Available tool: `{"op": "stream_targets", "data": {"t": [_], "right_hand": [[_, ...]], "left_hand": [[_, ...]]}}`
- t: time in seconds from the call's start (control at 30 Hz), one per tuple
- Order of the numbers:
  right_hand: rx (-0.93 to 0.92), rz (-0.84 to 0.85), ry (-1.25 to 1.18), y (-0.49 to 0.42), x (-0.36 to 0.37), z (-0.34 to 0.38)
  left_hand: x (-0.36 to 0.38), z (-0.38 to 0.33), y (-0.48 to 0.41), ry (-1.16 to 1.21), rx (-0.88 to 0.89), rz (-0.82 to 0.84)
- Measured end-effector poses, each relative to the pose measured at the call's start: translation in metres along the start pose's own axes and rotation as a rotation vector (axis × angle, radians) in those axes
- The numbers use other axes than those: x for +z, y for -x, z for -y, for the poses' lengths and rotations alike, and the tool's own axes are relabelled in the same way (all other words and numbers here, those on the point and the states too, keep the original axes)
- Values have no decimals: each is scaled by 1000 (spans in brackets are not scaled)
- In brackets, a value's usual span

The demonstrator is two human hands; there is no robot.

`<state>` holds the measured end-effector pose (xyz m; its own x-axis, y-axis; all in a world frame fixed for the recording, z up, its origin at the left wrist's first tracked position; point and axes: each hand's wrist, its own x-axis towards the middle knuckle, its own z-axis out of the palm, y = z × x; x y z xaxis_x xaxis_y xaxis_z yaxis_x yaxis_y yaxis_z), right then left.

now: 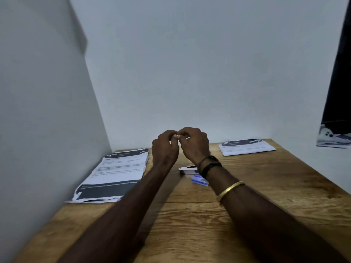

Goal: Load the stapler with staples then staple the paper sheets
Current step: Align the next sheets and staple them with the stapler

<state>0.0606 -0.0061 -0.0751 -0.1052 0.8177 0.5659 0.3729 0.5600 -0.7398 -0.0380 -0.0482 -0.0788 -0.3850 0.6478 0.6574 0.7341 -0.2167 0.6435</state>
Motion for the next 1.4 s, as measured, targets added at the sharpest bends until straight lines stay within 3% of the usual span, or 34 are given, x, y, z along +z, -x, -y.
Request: {"op": "stream_targets", "data": {"t": [0.43,0.67,0.8,1.27,1.4], "right_hand": [[10,324,43,35,115,49],[120,405,407,43,147,43],[139,433,491,40,156,42],[376,299,256,29,160,42],[365,263,96,31,162,39]], "left_hand": [[-101,95,4,-287,-301,11],[-118,126,9,-394,-456,111],[-119,137,14,-430,-500,179],[-116,137,14,-516,-527,194],[-115,137,16,-497,-496,159]]}}
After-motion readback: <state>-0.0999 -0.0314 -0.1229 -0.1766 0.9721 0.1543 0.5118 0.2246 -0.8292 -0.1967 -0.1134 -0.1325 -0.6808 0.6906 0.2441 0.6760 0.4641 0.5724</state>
